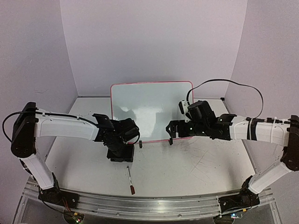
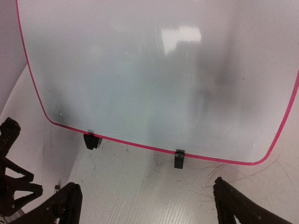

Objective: Write a sentence on the whiteboard
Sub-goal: Pick up the whiteboard marker from the center of the board.

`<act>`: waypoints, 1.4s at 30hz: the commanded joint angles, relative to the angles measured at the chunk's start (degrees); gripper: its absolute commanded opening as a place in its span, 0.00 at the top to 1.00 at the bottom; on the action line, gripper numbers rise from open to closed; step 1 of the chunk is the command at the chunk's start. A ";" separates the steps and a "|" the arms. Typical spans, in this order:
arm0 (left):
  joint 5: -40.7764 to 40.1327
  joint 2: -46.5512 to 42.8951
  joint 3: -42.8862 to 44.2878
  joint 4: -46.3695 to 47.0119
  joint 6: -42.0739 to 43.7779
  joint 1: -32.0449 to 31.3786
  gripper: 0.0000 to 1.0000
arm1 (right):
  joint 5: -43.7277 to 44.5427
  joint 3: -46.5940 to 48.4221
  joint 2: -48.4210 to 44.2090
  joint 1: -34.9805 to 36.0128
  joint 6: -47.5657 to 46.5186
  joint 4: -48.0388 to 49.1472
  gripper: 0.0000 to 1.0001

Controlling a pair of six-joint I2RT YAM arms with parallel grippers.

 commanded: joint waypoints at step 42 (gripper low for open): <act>-10.18 9.42 21.41 4.12 21.01 -0.21 1.00 | -8.24 -11.23 -12.12 -1.12 -1.29 6.67 0.02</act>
